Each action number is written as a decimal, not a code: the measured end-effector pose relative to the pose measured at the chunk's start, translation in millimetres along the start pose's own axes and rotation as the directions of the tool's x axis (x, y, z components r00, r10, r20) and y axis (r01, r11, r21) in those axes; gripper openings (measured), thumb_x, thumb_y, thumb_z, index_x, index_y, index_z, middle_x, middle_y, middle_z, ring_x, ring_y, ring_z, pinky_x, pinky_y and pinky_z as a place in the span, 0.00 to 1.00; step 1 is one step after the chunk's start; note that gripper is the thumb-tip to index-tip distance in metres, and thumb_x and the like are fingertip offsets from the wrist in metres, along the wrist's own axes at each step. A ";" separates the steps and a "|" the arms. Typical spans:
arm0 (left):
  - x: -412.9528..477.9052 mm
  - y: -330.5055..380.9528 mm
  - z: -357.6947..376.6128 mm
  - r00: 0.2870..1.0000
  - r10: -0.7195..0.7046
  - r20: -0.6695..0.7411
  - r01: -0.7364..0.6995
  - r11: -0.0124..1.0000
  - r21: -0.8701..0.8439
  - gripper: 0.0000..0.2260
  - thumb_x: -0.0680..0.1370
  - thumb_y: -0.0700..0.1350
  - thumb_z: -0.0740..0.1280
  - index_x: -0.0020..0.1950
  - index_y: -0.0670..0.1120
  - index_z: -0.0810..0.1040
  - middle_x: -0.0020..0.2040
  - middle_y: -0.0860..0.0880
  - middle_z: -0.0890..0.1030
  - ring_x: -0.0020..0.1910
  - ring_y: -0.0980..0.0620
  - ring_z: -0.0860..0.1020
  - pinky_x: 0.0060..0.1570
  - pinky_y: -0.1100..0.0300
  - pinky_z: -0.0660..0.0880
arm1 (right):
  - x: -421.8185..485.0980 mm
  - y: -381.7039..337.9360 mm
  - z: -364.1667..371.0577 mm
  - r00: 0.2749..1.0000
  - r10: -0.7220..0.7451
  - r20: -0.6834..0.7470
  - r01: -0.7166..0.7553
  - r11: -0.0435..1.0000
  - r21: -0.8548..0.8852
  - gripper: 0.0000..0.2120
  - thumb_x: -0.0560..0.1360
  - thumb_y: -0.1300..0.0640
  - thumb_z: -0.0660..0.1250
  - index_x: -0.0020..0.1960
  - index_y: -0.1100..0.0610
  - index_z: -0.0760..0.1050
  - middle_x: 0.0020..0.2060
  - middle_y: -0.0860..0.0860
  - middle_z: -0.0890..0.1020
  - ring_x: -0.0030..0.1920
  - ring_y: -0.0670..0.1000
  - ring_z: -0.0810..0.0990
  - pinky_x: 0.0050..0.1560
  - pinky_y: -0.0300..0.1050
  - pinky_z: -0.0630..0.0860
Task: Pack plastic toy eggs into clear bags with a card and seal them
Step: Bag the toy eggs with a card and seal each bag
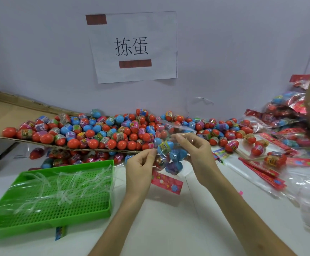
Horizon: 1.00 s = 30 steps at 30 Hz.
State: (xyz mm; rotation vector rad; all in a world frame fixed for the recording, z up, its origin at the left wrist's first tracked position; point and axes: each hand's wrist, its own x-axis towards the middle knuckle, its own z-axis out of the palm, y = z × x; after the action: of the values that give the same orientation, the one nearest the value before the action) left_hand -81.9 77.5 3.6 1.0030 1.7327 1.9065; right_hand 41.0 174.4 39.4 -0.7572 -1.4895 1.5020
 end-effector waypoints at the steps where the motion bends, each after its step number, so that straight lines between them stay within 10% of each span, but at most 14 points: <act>1: -0.7 0.5 -0.1 0.999 0.028 -0.021 -0.027 1.000 0.014 0.11 0.84 0.44 0.67 0.49 0.58 0.85 0.43 0.56 0.88 0.47 0.55 0.85 0.50 0.52 0.83 | 0.6 0.5 -0.6 0.999 -0.010 -0.032 0.009 1.000 -0.017 0.10 0.76 0.49 0.70 0.50 0.54 0.84 0.45 0.48 0.88 0.48 0.49 0.86 0.42 0.43 0.83; 12: -3.8 3.2 2.9 0.998 0.040 -0.038 -0.041 0.998 -0.038 0.10 0.83 0.51 0.67 0.47 0.56 0.87 0.41 0.53 0.87 0.42 0.49 0.85 0.46 0.46 0.83 | 2.9 -2.0 -5.7 0.992 -0.085 -0.091 0.082 0.996 -0.041 0.09 0.80 0.53 0.67 0.47 0.55 0.85 0.42 0.45 0.87 0.44 0.47 0.87 0.35 0.38 0.81; 20: -4.3 1.6 -2.1 0.983 0.181 -0.011 -0.181 0.983 0.010 0.16 0.83 0.52 0.65 0.39 0.48 0.79 0.27 0.43 0.72 0.26 0.49 0.71 0.25 0.56 0.72 | 5.3 -8.5 -15.7 0.979 -0.114 -0.167 0.124 0.991 0.047 0.10 0.80 0.53 0.67 0.44 0.51 0.85 0.41 0.44 0.87 0.44 0.44 0.86 0.35 0.36 0.80; 27: -0.7 -2.7 0.1 0.994 -0.006 0.107 0.017 0.994 -0.106 0.06 0.81 0.43 0.71 0.44 0.46 0.84 0.42 0.40 0.84 0.46 0.34 0.80 0.50 0.41 0.79 | 7.0 -8.4 -17.6 0.976 -0.103 -0.193 0.116 0.992 0.056 0.09 0.81 0.54 0.67 0.45 0.53 0.84 0.40 0.45 0.87 0.44 0.45 0.86 0.37 0.36 0.80; 30: -0.3 -1.8 1.5 0.991 -0.095 0.093 0.112 0.973 -0.204 0.10 0.82 0.42 0.69 0.42 0.51 0.84 0.40 0.46 0.84 0.41 0.46 0.80 0.48 0.48 0.77 | 5.5 -10.1 -15.5 0.971 -0.153 -0.186 0.159 0.987 0.019 0.09 0.80 0.54 0.67 0.44 0.52 0.84 0.39 0.43 0.87 0.43 0.43 0.86 0.37 0.35 0.80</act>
State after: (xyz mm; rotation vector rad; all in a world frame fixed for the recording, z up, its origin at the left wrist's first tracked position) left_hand -80.9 78.7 1.8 0.8825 1.4732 1.9061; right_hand 53.9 185.4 48.7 -0.7205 -1.3495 1.3005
